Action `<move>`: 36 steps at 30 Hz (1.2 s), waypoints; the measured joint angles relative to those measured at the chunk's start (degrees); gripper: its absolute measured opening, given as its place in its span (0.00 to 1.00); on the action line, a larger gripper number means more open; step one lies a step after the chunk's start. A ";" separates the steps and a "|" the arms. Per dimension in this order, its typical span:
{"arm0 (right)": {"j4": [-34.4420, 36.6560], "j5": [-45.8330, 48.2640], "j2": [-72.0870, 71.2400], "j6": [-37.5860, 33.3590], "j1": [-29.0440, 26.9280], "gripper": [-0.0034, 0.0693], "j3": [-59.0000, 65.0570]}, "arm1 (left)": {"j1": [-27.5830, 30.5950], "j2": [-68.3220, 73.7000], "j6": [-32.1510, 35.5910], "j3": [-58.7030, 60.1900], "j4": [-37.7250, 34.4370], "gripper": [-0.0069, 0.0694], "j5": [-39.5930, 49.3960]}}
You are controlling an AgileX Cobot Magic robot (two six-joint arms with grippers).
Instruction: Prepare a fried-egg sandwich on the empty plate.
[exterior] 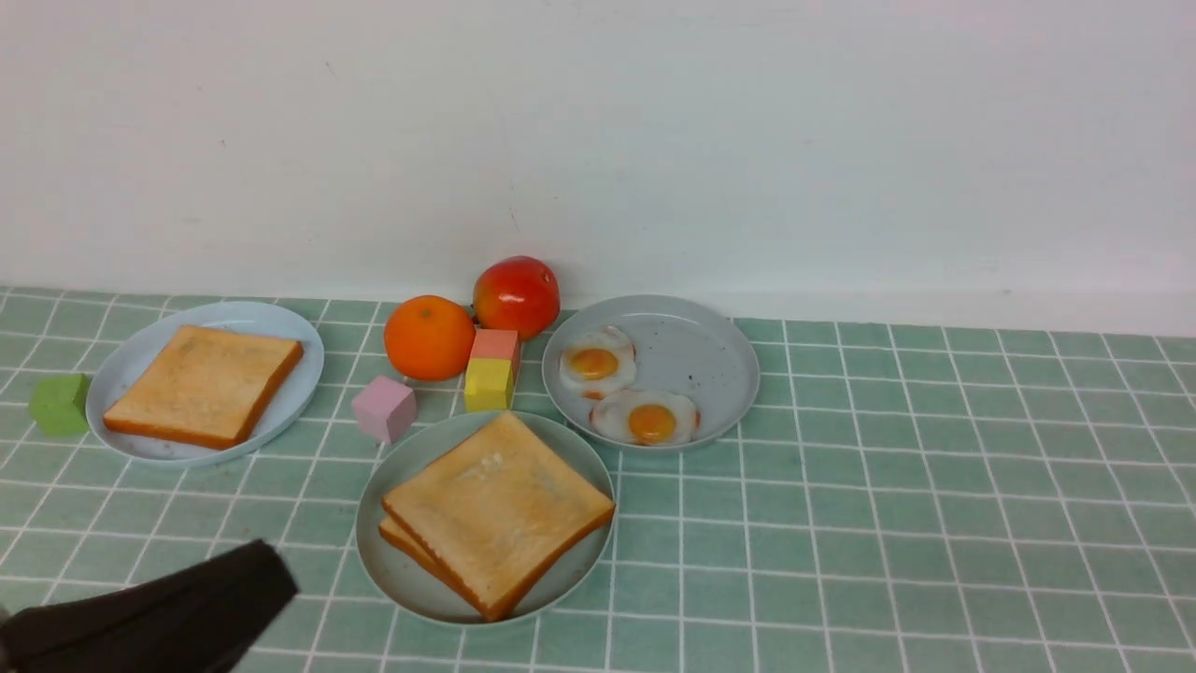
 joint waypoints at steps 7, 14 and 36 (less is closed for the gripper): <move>0.94 -13.15 0.00 3.99 0.00 0.15 7.99 | 0.00 -0.75 0.00 2.31 0.00 0.07 -2.99; 0.09 -17.67 0.00 4.17 0.00 0.16 12.25 | 0.00 -0.75 0.00 2.38 0.00 0.07 -0.33; 2.04 -33.85 -12.05 -13.31 -24.62 0.03 32.70 | 0.00 -0.75 0.00 2.38 0.00 0.07 0.56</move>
